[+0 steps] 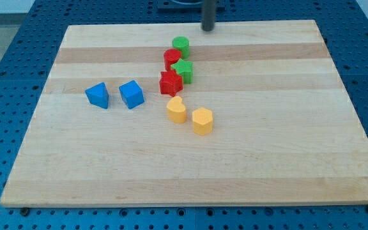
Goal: Place your arm on top of green circle
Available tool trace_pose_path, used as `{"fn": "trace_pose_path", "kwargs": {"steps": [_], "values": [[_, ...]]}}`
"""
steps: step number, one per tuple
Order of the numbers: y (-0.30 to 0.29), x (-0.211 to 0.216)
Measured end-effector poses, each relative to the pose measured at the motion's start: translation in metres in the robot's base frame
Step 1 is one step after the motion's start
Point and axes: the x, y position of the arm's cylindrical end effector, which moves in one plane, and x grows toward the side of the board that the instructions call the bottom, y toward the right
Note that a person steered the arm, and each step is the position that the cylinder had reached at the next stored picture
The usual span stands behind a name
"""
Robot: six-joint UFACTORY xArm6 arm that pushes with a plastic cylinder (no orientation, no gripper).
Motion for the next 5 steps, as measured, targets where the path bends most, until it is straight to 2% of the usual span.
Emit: {"fn": "trace_pose_path", "kwargs": {"steps": [2, 5], "values": [[-0.015, 0.003], [-0.023, 0.040]]}}
